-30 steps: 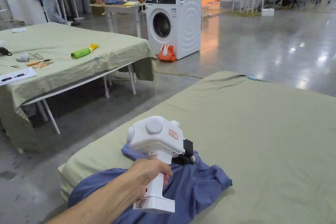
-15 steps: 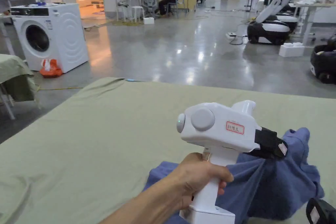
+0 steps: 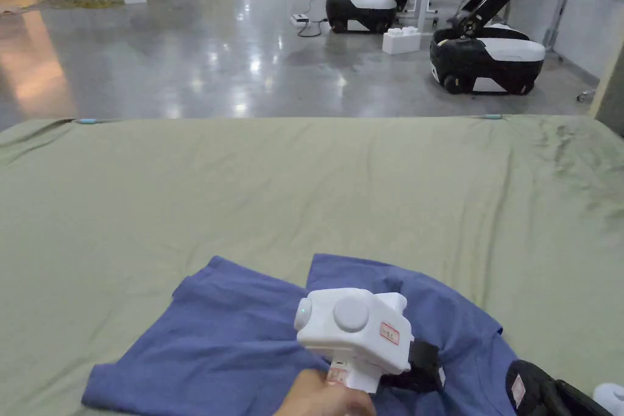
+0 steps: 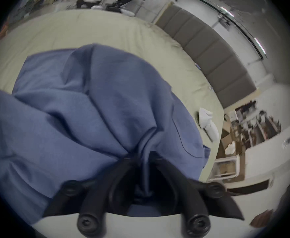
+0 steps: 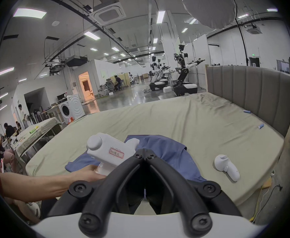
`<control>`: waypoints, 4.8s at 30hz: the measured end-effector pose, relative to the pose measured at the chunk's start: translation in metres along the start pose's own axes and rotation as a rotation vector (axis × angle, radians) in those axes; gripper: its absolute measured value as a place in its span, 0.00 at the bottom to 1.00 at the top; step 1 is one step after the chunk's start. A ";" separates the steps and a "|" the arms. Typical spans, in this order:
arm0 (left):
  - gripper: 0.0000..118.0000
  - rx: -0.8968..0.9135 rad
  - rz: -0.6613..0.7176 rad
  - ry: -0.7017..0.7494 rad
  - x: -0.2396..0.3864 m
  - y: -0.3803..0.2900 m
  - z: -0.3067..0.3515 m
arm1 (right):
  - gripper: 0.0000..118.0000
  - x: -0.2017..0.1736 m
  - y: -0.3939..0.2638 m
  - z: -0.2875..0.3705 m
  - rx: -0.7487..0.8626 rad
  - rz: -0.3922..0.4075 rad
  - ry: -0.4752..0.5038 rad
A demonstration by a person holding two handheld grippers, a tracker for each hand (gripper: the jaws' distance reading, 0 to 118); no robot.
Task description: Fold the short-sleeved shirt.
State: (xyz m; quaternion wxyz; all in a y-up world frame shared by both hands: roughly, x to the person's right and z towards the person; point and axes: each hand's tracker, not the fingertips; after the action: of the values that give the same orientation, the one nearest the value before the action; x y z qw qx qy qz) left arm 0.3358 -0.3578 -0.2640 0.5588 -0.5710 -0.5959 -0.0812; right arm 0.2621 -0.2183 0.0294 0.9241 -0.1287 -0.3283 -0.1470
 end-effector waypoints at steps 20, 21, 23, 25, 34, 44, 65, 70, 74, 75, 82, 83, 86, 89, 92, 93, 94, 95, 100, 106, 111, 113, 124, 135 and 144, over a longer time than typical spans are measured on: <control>0.00 0.952 -0.194 0.811 -0.019 -0.282 0.402 | 0.02 -0.037 0.010 0.010 0.066 0.064 -0.012; 0.00 0.968 -0.177 0.850 -0.021 -0.284 0.403 | 0.02 -0.039 0.011 0.010 0.064 0.068 -0.012; 0.00 0.953 -0.162 0.820 -0.026 -0.285 0.407 | 0.02 -0.043 0.013 0.011 0.067 0.065 0.005; 0.00 0.976 -0.115 0.742 -0.031 -0.280 0.408 | 0.02 -0.050 0.015 0.011 0.067 0.065 0.023; 0.06 0.937 -0.079 0.649 -0.055 -0.234 0.381 | 0.02 -0.056 0.015 0.019 0.069 0.083 0.039; 0.77 0.320 0.310 0.590 -0.228 -0.128 0.249 | 0.02 -0.054 0.009 0.016 0.042 0.047 0.062; 0.08 0.272 0.174 0.593 -0.183 -0.138 0.233 | 1.00 0.101 0.077 -0.259 -0.459 0.065 -0.197; 0.08 0.283 0.207 0.565 -0.176 -0.144 0.235 | 0.81 0.139 0.007 -0.355 -0.834 -0.001 -0.214; 0.08 0.265 0.213 0.551 -0.178 -0.143 0.233 | 0.50 0.138 -0.003 -0.349 -0.815 0.023 -0.224; 0.08 0.267 0.218 0.547 -0.178 -0.142 0.235 | 0.37 0.141 0.009 -0.342 -0.771 -0.008 -0.230; 0.08 0.417 0.253 0.448 -0.178 -0.130 0.287 | 0.04 0.148 0.054 -0.264 -0.572 -0.183 -0.039; 0.08 0.450 0.268 0.431 -0.178 -0.130 0.300 | 0.04 0.149 0.064 -0.253 -0.555 -0.190 -0.025; 0.08 0.553 0.331 0.348 -0.183 -0.129 0.352 | 0.04 0.128 0.101 -0.216 -0.470 -0.159 0.009; 0.08 0.621 0.293 0.400 -0.176 -0.128 0.397 | 0.04 0.116 0.137 -0.196 -0.432 -0.166 0.026; 0.08 0.685 0.275 0.453 -0.171 -0.126 0.438 | 0.04 0.112 0.167 -0.173 -0.373 -0.172 0.035; 0.08 0.699 0.278 0.451 -0.170 -0.126 0.450 | 0.04 0.110 0.176 -0.167 -0.350 -0.172 0.023; 0.08 0.717 0.279 0.449 -0.170 -0.125 0.460 | 0.04 0.106 0.183 -0.163 -0.339 -0.153 0.011; 0.08 0.726 0.284 0.452 -0.169 -0.123 0.469 | 0.04 0.103 0.189 -0.159 -0.319 -0.145 -0.002; 0.08 0.777 0.309 0.417 -0.159 -0.108 0.498 | 0.04 0.084 0.215 -0.147 -0.286 -0.212 0.052; 0.08 0.792 0.317 0.390 -0.169 -0.052 0.527 | 0.04 0.050 0.269 -0.194 -0.237 -0.216 0.068; 0.08 0.848 0.323 0.397 -0.170 -0.004 0.557 | 0.04 0.046 0.316 -0.223 -0.200 -0.199 0.048; 0.08 0.868 0.345 0.389 -0.175 0.014 0.568 | 0.04 0.049 0.334 -0.233 -0.180 -0.217 0.040; 0.08 0.921 0.344 0.388 -0.198 0.067 0.566 | 0.04 0.050 0.382 -0.277 -0.107 -0.232 0.022; 0.08 0.887 0.378 0.350 -0.230 0.051 0.522 | 0.04 0.076 0.326 -0.297 -0.158 -0.262 0.015; 0.08 0.751 0.418 0.317 -0.260 -0.062 0.436 | 0.04 0.123 0.157 -0.252 -0.273 -0.373 0.029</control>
State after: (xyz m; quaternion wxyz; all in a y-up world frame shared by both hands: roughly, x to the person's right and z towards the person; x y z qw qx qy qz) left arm -0.0337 -0.2113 -0.5858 0.8157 -0.4174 -0.3633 0.1686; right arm 0.5524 -0.1806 -0.1030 0.8596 -0.1874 -0.3103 -0.3600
